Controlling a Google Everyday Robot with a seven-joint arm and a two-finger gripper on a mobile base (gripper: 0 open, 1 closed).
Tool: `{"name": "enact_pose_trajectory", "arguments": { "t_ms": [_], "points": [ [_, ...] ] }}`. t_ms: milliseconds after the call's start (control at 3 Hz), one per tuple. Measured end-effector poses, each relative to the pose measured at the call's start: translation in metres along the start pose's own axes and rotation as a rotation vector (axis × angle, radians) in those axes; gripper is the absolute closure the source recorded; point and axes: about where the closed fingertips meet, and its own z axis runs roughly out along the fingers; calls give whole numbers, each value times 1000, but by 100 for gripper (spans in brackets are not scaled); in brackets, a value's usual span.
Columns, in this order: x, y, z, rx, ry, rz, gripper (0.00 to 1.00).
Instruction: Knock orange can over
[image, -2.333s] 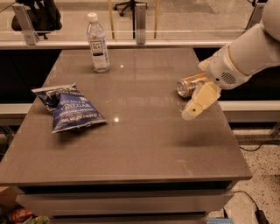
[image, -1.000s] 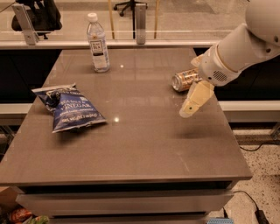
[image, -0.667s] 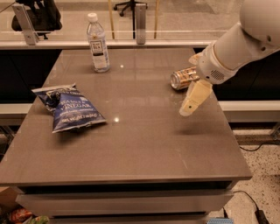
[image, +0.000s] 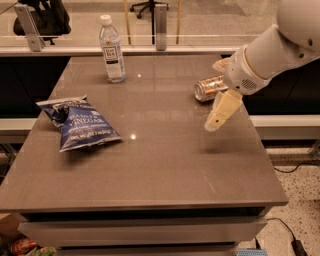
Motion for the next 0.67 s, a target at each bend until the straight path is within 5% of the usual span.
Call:
{"name": "enact_pose_trajectory", "arguments": {
  "t_ms": [667],
  "points": [
    [-2,7,-1,-25,-13,22,0]
  ]
}}
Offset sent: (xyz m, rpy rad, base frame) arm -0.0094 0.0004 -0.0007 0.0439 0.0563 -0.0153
